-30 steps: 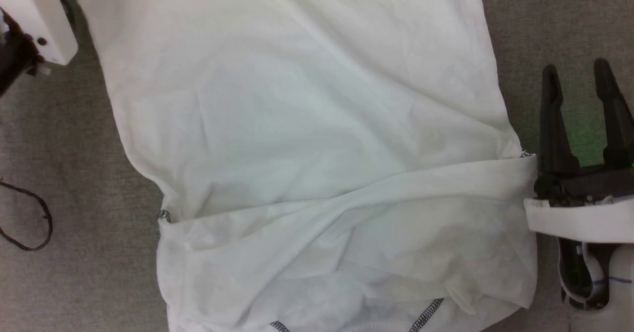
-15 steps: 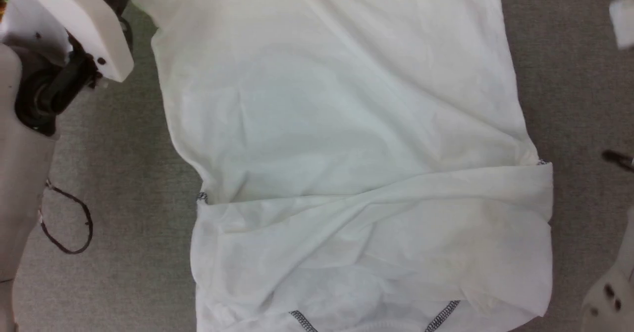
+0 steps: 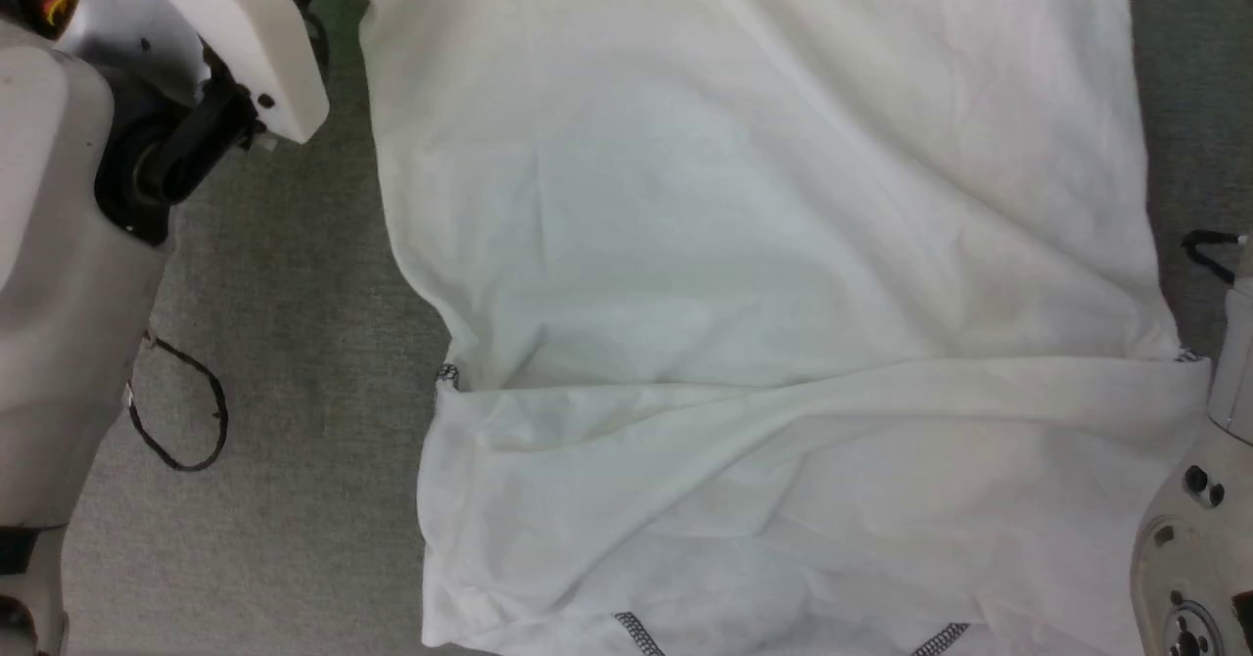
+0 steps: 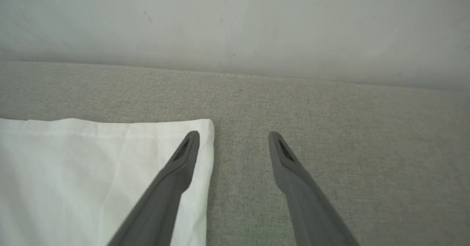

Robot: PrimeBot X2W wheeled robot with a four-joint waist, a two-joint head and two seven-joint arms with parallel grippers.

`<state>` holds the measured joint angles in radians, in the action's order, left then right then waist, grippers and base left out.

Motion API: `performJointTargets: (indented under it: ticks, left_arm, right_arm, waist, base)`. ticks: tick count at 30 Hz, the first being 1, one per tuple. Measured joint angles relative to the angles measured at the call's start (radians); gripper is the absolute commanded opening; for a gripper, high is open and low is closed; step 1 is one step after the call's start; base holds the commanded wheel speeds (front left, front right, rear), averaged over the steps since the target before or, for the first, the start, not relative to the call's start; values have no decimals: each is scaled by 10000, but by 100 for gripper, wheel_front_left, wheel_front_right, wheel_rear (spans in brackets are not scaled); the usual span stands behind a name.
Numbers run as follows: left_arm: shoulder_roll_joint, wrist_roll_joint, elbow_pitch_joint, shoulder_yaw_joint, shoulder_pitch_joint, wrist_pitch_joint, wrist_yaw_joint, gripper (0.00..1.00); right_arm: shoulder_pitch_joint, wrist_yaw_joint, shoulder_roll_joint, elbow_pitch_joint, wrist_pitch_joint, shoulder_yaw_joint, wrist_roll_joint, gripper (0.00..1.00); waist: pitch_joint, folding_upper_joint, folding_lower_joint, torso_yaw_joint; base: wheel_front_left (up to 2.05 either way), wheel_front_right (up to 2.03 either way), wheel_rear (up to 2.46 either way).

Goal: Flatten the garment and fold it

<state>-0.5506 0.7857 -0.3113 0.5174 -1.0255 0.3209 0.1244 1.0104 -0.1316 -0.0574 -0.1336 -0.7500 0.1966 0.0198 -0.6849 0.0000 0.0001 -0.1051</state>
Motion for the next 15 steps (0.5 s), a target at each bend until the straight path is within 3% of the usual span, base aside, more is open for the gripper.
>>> performJointTargets:
  ticks: [13,14,15]
  left_arm:
    - [96,343,-174,537,-647,-518,0,0]
    - [104,370,-192,585,-694,-550,0,0]
    - [111,403,-209,627,-729,-583,0,0]
  right_arm:
    - [256,2,21,-552,-107,-144,-360,100]
    - [310,2,15,-587,-107,-199,-347,95]
    - [355,2,17,-602,-105,-230,-345,38]
  waist:
    - [-765,0,0,-554]
    - [-798,0,0,-591]
    - [-824,0,-1,-621]
  base:
    - [0,0,0]
    - [0,0,0]
    - [0,0,0]
